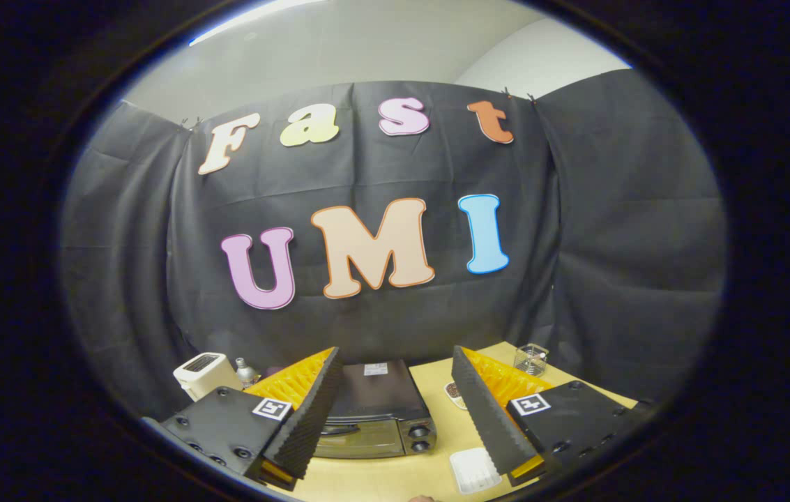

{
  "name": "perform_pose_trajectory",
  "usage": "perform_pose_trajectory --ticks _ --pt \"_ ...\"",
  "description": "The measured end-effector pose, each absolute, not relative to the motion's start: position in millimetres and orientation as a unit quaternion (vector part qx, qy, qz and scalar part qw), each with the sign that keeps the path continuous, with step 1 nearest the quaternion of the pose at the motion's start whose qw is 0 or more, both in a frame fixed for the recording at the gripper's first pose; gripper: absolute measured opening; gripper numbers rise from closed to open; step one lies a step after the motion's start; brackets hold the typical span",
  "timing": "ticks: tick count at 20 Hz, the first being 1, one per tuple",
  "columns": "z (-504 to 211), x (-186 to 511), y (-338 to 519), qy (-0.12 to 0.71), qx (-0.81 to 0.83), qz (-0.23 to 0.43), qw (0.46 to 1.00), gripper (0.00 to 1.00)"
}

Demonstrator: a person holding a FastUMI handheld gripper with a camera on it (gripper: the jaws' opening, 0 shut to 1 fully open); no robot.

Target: Open the toaster oven, put the food inside, and close the toaster oven door.

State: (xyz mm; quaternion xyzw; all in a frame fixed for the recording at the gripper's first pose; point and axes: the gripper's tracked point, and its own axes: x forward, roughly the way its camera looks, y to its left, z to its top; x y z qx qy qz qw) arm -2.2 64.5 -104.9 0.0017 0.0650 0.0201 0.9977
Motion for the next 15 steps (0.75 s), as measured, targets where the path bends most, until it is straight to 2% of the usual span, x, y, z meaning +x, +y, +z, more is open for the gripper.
perform_pose_trajectory --ticks 8,15 --pt "-91.7 18.7 6.3 0.052 0.0 0.025 0.998 0.98" --pt "-91.2 47.2 -109.0 0.045 0.024 0.017 0.999 0.98"
